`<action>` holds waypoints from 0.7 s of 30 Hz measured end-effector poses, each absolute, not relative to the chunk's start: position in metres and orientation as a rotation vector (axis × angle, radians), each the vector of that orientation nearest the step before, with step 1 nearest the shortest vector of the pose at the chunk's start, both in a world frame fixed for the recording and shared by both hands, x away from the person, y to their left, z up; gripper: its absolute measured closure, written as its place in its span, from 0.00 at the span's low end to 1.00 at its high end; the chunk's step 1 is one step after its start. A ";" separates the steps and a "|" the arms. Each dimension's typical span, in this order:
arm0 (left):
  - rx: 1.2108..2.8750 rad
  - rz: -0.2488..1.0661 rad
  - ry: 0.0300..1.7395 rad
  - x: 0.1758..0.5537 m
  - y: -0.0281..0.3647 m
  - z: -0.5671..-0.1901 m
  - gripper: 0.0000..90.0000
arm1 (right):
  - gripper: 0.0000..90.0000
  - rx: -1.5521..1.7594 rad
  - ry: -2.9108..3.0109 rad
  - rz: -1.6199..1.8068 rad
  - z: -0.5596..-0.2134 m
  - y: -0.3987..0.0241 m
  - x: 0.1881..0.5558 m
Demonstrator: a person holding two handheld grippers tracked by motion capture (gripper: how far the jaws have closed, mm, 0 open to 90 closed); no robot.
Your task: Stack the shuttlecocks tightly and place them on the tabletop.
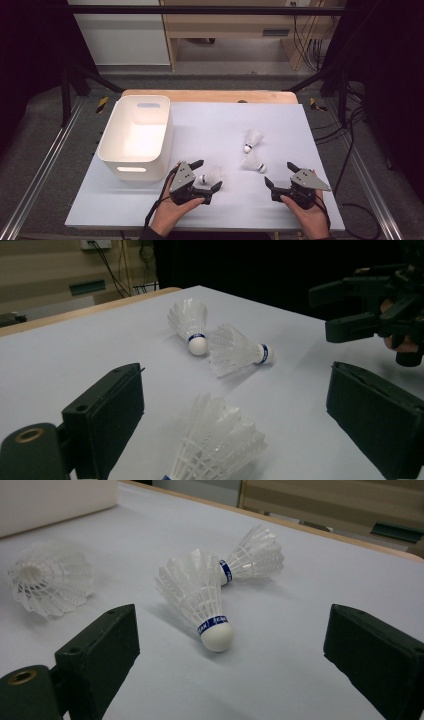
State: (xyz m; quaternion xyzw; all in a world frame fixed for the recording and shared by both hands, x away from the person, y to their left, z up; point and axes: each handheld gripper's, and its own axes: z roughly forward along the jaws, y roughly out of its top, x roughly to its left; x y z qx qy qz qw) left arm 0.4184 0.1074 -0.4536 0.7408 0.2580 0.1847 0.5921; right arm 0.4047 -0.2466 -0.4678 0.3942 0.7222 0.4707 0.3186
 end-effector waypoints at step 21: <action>1.647 0.534 0.611 0.391 0.132 -0.460 0.06 | 0.09 1.128 2.028 1.101 -0.467 -0.230 0.411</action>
